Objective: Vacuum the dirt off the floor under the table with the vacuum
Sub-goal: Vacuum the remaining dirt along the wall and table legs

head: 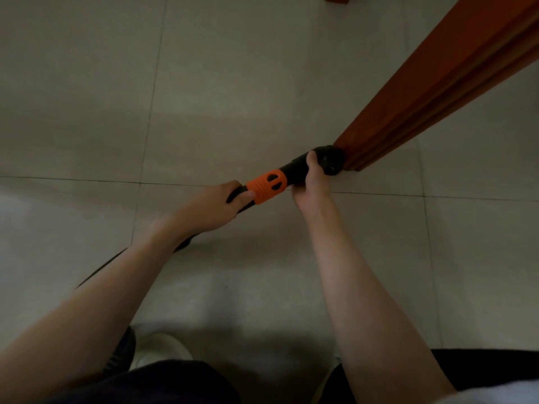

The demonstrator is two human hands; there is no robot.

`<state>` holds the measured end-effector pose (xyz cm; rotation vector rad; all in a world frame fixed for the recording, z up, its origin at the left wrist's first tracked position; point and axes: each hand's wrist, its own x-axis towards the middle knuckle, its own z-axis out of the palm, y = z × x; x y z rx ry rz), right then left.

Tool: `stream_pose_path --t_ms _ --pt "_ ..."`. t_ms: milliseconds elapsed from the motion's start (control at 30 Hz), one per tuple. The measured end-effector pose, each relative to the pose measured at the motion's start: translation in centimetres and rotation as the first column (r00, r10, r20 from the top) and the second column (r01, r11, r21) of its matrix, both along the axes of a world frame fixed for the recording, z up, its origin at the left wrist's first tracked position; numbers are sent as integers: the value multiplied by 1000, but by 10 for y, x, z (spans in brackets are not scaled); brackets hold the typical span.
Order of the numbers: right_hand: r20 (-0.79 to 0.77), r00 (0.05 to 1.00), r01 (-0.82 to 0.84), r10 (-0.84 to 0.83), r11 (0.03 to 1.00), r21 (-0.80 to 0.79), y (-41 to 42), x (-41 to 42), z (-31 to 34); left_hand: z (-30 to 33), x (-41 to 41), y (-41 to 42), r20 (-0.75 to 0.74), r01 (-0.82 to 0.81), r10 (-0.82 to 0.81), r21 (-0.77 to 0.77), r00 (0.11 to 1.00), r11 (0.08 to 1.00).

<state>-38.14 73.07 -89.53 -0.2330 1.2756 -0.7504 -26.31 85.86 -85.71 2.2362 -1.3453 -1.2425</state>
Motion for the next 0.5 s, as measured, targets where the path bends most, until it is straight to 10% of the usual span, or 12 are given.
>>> stream_pose_path --t_ms 500 --pt "6 998 65 -65 996 -66 24 -40 -6 2 -37 19 77 134 -134 2 988 991"
